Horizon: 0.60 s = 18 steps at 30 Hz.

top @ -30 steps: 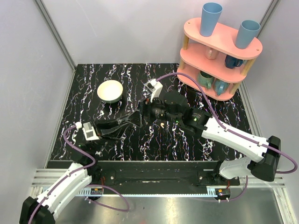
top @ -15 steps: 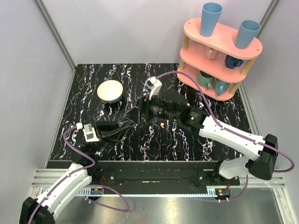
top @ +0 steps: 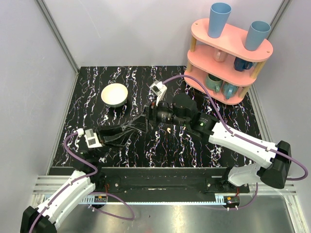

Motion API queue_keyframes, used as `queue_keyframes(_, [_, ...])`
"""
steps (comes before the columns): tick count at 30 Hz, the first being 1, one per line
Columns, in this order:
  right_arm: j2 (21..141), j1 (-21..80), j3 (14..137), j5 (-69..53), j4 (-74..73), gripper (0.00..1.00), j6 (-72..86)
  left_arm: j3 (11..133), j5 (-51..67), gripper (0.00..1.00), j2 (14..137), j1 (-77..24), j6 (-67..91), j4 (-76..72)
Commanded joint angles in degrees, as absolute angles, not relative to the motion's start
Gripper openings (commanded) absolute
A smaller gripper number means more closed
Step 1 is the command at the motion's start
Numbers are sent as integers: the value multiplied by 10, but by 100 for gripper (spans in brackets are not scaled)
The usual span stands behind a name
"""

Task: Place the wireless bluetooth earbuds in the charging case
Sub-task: Open the charging case.

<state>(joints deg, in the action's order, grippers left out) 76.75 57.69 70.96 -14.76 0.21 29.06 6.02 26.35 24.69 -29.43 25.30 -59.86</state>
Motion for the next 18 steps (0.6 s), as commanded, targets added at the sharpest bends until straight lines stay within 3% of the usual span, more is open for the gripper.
queue_keyframes(1, [746, 579, 695, -208, 32, 82, 272, 89, 222, 0, 239, -294, 238, -613])
queue_keyframes(18, [749, 580, 705, -113, 3, 81, 256, 91, 273, 0, 237, -294, 245, -638])
